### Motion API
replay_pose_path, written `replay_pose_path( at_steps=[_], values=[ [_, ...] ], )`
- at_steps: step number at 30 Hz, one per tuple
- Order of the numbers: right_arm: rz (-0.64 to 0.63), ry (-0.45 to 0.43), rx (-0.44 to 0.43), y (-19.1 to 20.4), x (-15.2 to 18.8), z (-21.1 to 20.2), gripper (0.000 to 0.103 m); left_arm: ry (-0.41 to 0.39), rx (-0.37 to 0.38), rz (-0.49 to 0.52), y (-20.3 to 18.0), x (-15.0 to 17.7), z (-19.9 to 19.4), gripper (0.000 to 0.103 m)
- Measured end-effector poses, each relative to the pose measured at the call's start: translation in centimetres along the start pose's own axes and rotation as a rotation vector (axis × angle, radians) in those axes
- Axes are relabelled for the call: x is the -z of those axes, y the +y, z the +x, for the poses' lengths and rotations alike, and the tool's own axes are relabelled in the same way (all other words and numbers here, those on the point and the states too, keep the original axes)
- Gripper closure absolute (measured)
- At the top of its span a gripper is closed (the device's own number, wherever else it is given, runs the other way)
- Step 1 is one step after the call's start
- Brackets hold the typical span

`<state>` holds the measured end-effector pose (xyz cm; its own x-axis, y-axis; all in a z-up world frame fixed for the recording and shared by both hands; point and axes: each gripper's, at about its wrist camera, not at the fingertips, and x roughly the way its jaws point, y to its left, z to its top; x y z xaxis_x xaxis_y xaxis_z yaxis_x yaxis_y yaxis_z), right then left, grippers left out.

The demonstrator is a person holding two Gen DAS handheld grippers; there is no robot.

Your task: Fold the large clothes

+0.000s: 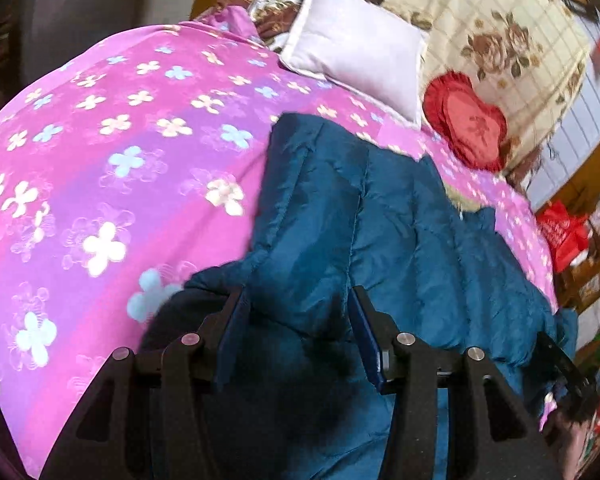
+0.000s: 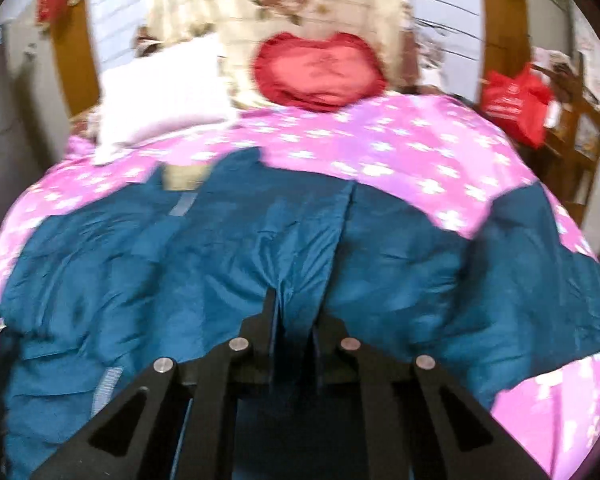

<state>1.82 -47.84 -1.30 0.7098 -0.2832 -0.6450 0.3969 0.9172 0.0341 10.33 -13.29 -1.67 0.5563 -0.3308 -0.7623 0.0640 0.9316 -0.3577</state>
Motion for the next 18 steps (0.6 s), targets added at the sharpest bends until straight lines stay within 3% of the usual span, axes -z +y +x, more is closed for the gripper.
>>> replay_pose_path(
  at_steps=[1, 2, 4, 6, 9, 11, 14, 18],
  values=[
    [0.013, 0.025, 0.025, -0.8, 0.1, 0.9, 0.088, 0.001, -0.007, 0.013, -0.3, 0.2, 0.1, 0.072],
    [0.040, 0.074, 0.056, -1.8, 0.4, 2.3, 0.078, -0.002, -0.015, 0.029, -0.6, 0.3, 0.2, 0.072],
    [0.090, 0.117, 0.046, -3.3, 0.6, 3.3, 0.078, -0.009, -0.025, 0.047, -0.8, 0.4, 0.1, 0.072],
    [0.120, 0.098, 0.033, -4.1, 0.3, 2.4, 0.073, -0.020, -0.036, 0.054, -0.8, 0.3, 0.1, 0.072],
    [0.092, 0.060, 0.091, -4.6, -0.4, 0.4, 0.051, -0.033, -0.046, 0.064, -0.9, 0.2, 0.0, 0.072],
    [0.096, 0.015, 0.108, -5.3, -0.9, -1.4, 0.049, -0.042, -0.056, 0.071, -1.1, 0.0, 0.2, 0.072],
    [0.106, -0.017, 0.032, -5.5, -1.7, -2.6, 0.049, -0.047, -0.079, 0.088, -1.6, 0.0, 0.8, 0.072],
    [0.034, 0.031, -0.093, -2.5, -2.1, -0.7, 0.049, -0.054, -0.113, 0.125, -2.2, 0.2, 1.3, 0.071]
  ],
)
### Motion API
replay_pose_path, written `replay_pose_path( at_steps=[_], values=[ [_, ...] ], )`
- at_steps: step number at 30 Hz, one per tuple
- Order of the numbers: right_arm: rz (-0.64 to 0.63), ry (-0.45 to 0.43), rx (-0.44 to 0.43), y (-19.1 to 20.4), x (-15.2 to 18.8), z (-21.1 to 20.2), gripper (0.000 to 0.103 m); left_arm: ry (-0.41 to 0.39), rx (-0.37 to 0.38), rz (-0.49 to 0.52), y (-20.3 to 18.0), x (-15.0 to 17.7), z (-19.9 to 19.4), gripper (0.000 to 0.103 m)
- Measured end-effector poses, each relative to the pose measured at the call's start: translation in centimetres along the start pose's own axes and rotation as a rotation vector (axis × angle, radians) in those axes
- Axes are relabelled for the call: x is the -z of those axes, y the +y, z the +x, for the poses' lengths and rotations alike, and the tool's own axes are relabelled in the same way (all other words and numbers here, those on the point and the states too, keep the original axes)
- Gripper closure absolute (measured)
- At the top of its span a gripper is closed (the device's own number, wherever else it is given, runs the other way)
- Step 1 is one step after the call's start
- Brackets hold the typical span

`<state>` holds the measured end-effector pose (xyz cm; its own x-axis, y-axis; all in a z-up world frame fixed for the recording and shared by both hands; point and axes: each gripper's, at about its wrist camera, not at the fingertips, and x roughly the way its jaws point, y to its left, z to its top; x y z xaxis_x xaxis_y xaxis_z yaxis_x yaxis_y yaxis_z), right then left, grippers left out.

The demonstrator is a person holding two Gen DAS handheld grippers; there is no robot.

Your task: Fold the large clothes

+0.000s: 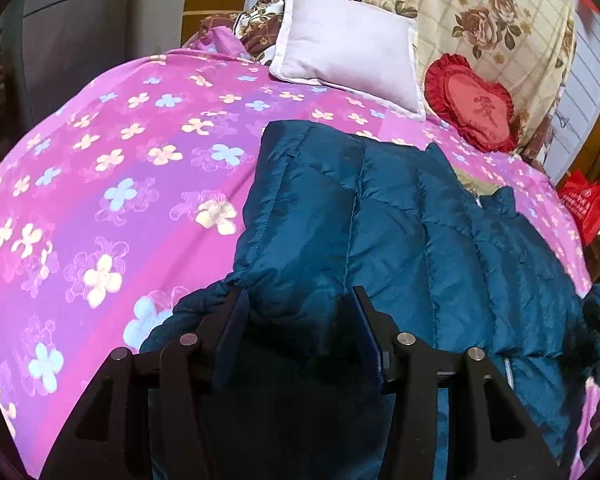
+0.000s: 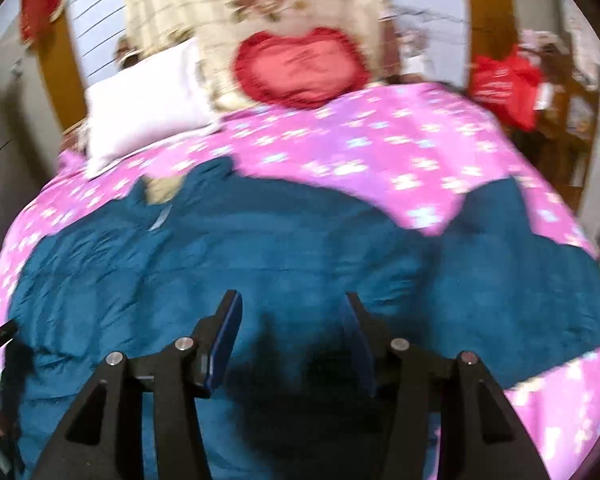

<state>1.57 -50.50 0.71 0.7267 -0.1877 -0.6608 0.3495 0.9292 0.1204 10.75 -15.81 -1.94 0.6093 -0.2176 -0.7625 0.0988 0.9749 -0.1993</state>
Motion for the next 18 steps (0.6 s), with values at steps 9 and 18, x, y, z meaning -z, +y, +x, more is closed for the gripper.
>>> replay_pose_path(
  at_steps=[9, 18],
  values=[
    [-0.084, 0.064, 0.011, 3.8, 1.3, 6.8, 0.047, -0.001, -0.041, 0.062, -0.7, 0.3, 0.9, 0.069],
    [-0.070, 0.105, 0.002, 3.7, 1.8, 4.7, 0.043, -0.019, -0.062, 0.076, -0.9, 0.3, 0.2, 0.068]
  ],
)
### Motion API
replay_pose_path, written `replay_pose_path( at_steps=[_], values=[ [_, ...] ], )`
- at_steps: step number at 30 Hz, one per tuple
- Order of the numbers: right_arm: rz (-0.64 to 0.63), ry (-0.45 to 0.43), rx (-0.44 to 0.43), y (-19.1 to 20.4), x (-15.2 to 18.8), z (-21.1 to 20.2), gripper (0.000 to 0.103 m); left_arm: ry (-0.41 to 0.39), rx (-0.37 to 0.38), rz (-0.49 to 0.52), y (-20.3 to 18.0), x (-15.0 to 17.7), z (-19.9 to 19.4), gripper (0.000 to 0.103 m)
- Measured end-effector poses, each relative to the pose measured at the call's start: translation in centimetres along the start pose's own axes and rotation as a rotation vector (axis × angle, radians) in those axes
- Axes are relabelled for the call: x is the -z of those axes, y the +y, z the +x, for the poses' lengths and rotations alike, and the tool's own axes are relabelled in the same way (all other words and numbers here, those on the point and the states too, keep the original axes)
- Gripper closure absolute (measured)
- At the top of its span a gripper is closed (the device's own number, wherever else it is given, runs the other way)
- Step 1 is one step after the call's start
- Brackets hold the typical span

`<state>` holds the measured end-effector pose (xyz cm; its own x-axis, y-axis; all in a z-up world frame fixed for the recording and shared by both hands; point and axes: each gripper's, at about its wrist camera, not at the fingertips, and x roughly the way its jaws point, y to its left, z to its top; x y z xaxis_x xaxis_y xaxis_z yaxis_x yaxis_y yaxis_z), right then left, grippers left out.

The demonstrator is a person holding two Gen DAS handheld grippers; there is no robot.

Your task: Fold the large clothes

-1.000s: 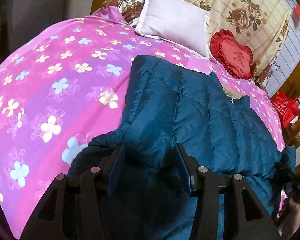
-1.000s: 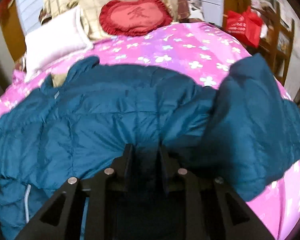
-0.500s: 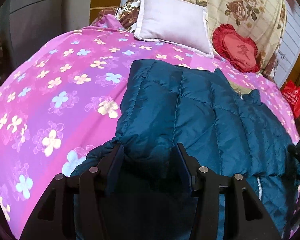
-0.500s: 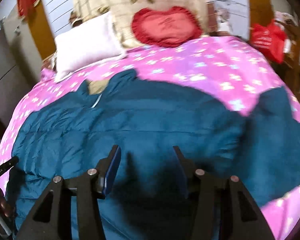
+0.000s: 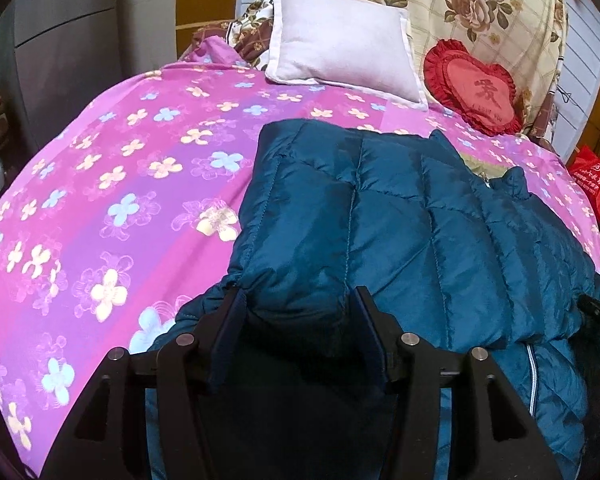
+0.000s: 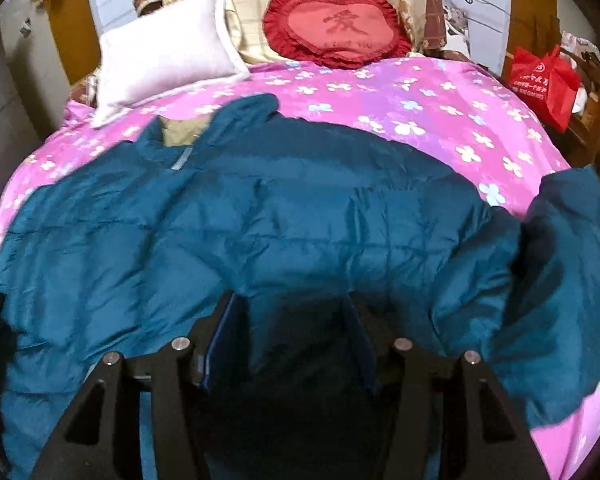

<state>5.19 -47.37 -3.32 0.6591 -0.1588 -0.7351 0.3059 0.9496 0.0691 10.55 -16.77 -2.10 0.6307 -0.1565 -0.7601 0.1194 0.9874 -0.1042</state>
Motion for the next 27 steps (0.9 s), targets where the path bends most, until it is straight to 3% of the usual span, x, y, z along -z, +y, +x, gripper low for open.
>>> replay_pose_path(
  at_steps=[6, 18, 27],
  values=[
    [-0.026, -0.006, -0.008, 0.7, 1.5, -1.8, 0.039, -0.077, -0.019, 0.014, 0.1, -0.5, -1.9, 0.068],
    [-0.052, -0.008, 0.043, 0.6, 3.2, -0.1, 0.037, -0.023, -0.050, 0.028, 0.2, -0.1, 0.1, 0.068],
    [-0.054, -0.037, 0.053, 0.8, 3.8, -0.1, 0.036, -0.026, -0.056, 0.035, 0.0, 0.1, 0.0, 0.068]
  ],
)
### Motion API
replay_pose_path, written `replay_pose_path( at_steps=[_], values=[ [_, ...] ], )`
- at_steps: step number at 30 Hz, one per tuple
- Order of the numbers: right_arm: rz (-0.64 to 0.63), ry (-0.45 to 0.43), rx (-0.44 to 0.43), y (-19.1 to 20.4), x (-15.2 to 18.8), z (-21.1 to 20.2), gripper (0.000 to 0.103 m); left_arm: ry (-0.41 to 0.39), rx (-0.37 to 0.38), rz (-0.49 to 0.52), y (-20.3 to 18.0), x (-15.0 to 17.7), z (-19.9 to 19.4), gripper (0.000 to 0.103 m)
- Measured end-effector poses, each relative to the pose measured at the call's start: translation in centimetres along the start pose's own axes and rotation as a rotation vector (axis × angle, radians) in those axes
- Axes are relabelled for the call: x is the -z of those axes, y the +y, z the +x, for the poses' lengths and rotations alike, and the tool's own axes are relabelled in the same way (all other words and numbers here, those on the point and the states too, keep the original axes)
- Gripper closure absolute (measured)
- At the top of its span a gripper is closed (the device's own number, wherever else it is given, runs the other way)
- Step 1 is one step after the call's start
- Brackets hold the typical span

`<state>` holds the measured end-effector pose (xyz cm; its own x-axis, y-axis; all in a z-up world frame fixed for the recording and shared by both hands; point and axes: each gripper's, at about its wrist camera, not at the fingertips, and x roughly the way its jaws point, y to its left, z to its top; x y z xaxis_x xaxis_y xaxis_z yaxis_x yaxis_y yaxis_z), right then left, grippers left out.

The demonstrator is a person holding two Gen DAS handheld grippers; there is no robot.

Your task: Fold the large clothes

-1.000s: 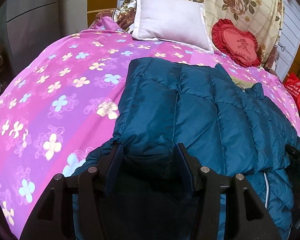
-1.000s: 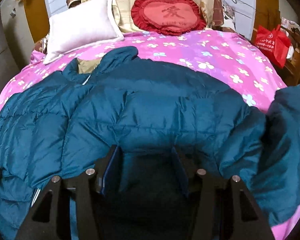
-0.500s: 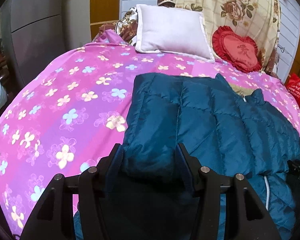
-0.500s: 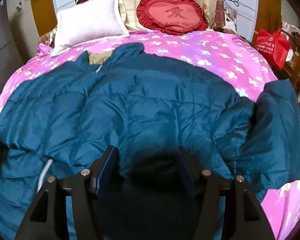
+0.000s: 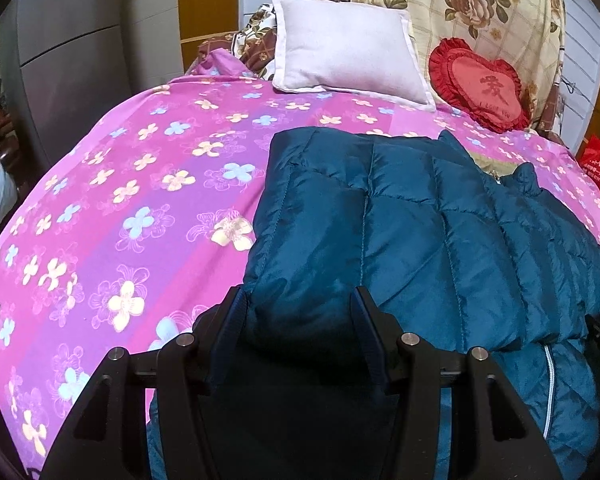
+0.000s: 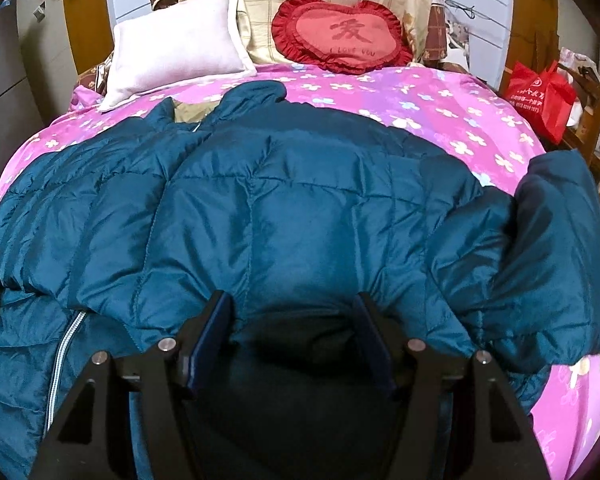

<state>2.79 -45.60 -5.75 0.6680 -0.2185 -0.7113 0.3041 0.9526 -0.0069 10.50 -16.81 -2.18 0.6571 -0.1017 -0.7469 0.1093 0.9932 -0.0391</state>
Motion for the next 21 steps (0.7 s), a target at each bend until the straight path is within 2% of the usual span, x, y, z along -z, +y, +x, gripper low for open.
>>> replay_pose_path(
  at_steps=[5, 9, 21],
  values=[
    [0.008, 0.029, -0.006, -0.1, 0.2, -0.6, 0.034, -0.020, 0.019, -0.009, 0.1, -0.2, -0.9, 0.068],
    [0.019, 0.024, -0.014, 0.0, 0.8, -2.0, 0.021, -0.042, 0.025, -0.005, 0.1, -0.4, -1.8, 0.068],
    [-0.005, -0.005, -0.025, 1.7, 0.9, -4.3, 0.021, -0.055, 0.030, 0.013, -0.3, -0.5, -2.7, 0.068]
  ],
)
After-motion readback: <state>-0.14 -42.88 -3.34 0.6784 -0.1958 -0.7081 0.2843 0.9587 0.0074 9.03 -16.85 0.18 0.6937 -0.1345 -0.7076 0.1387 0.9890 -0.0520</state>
